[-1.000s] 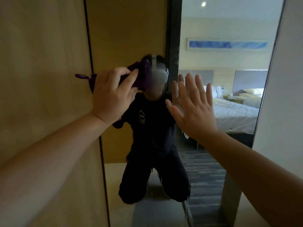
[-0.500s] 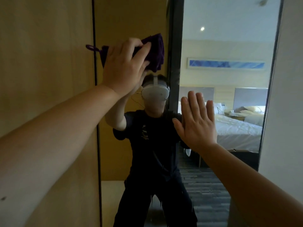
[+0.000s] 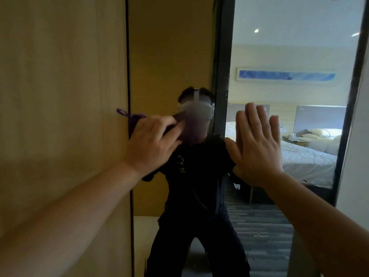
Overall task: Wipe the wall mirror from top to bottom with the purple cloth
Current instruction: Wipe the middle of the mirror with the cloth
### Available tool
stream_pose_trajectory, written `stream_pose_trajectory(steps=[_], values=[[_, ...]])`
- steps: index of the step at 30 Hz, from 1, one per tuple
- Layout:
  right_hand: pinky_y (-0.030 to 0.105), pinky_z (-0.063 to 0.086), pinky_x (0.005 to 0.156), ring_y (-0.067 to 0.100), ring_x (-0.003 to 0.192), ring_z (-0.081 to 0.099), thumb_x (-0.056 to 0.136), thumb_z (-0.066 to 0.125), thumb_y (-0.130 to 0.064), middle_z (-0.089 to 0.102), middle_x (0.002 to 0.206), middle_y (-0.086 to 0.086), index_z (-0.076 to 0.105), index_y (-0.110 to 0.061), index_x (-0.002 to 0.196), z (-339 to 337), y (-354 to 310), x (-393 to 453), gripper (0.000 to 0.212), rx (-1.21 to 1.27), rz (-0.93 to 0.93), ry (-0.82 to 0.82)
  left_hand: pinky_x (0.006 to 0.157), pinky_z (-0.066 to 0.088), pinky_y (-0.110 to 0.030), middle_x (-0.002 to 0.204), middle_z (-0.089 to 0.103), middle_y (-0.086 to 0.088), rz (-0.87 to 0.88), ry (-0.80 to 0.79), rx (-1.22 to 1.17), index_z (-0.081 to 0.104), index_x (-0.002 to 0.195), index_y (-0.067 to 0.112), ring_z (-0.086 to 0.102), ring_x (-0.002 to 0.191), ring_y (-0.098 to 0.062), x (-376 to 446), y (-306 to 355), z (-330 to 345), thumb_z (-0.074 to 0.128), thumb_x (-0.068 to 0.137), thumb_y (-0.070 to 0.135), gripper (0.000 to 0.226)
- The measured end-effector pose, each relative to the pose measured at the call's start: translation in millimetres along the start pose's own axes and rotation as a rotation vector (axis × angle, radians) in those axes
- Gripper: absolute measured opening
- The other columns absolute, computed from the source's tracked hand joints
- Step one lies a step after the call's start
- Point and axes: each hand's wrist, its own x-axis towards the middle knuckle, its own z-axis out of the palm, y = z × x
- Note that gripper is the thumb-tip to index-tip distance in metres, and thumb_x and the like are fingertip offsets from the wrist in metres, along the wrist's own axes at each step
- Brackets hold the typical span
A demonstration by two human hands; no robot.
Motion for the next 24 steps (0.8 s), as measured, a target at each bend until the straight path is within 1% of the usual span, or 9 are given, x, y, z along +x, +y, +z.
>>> stream_pose_trajectory(steps=[5, 8, 11, 12, 14, 17, 20, 22, 24], values=[[0.051, -0.003, 0.122, 0.025, 0.152, -0.010, 0.101, 0.026, -0.058, -0.003, 0.166, 0.010, 0.011, -0.013, 0.158, -3.1, -1.4, -0.2, 0.074, 0.037, 0.015, -0.008, 0.081, 0.048, -0.046, 0.120, 0.052, -0.006, -0.061, -0.040, -0.088, 0.057, 0.134, 0.017, 0.057, 0.101, -0.030, -78.1, 58.5, -6.3, 0.060, 0.099, 0.032, 0.038], [0.050, -0.004, 0.122, 0.023, 0.152, -0.013, 0.101, 0.025, -0.057, -0.007, 0.166, 0.008, 0.005, -0.016, 0.158, -5.4, 2.8, -1.7, 0.073, 0.049, 0.003, -0.011, 0.082, 0.048, -0.044, 0.120, 0.052, -0.004, -0.084, -0.042, -0.097, 0.058, 0.133, 0.021, 0.057, 0.100, -0.027, -108.0, 78.6, -5.5, 0.063, 0.099, 0.032, 0.036], [0.050, -0.004, 0.123, 0.023, 0.152, -0.011, 0.101, 0.022, -0.057, -0.007, 0.165, 0.008, -0.004, -0.020, 0.156, -12.2, 16.5, -8.2, 0.071, 0.093, 0.020, 0.025, 0.085, 0.046, -0.042, 0.121, 0.051, -0.002, -0.062, -0.097, -0.132, 0.056, 0.134, 0.022, 0.057, 0.103, -0.025, -138.4, 98.0, -7.4, 0.055, 0.103, 0.033, 0.032], [0.049, -0.005, 0.122, 0.023, 0.152, -0.011, 0.101, 0.019, -0.057, -0.006, 0.165, 0.008, -0.005, -0.020, 0.156, -14.4, 23.4, -10.6, 0.071, 0.102, 0.039, 0.034, 0.086, 0.045, -0.042, 0.121, 0.051, -0.001, -0.067, -0.118, -0.144, 0.056, 0.134, 0.022, 0.057, 0.104, -0.025, -142.4, 101.5, -8.4, 0.054, 0.104, 0.033, 0.032], [0.047, -0.007, 0.122, 0.023, 0.152, -0.010, 0.100, 0.017, -0.057, -0.005, 0.166, 0.009, -0.001, -0.018, 0.157, -15.6, 38.8, -15.1, 0.072, 0.099, 0.083, 0.035, 0.086, 0.045, -0.041, 0.119, 0.052, -0.002, -0.081, -0.134, -0.159, 0.060, 0.131, 0.022, 0.058, 0.102, -0.025, -139.0, 101.0, -11.8, 0.054, 0.104, 0.032, 0.030], [0.049, -0.006, 0.122, 0.023, 0.152, -0.012, 0.100, 0.021, -0.057, -0.006, 0.165, 0.009, 0.006, -0.016, 0.157, -8.5, 59.0, -18.6, 0.073, 0.073, 0.124, -0.017, 0.081, 0.044, -0.038, 0.115, 0.054, -0.003, -0.054, -0.148, -0.184, 0.068, 0.125, 0.018, 0.059, 0.097, -0.024, -126.9, 96.4, -18.8, 0.049, 0.108, 0.030, 0.029], [0.047, -0.008, 0.122, 0.023, 0.152, -0.013, 0.099, 0.023, -0.056, -0.008, 0.165, 0.008, 0.007, -0.015, 0.157, -1.6, 65.1, -20.9, 0.073, 0.040, 0.114, -0.034, 0.079, 0.045, -0.038, 0.116, 0.054, -0.004, -0.086, -0.129, -0.232, 0.063, 0.130, 0.017, 0.059, 0.096, -0.026, -109.6, 94.6, -21.9, 0.045, 0.109, 0.029, 0.029], [0.046, -0.008, 0.122, 0.023, 0.152, -0.012, 0.099, 0.023, -0.056, -0.007, 0.165, 0.008, 0.008, -0.015, 0.157, -2.9, 64.0, -20.7, 0.072, 0.038, 0.113, -0.027, 0.077, 0.047, -0.041, 0.116, 0.052, -0.006, -0.139, -0.073, -0.217, 0.061, 0.130, 0.015, 0.058, 0.096, -0.028, -80.9, 85.5, -17.8, 0.050, 0.106, 0.028, 0.030], [0.047, -0.006, 0.122, 0.024, 0.152, -0.011, 0.099, 0.022, -0.056, -0.007, 0.164, 0.008, 0.009, -0.014, 0.157, -5.6, 62.2, -20.9, 0.073, 0.044, 0.111, -0.030, 0.078, 0.050, -0.046, 0.117, 0.049, -0.007, -0.145, -0.018, -0.163, 0.054, 0.132, 0.015, 0.056, 0.098, -0.030, -38.2, 68.9, -10.9, 0.054, 0.100, 0.027, 0.034]])
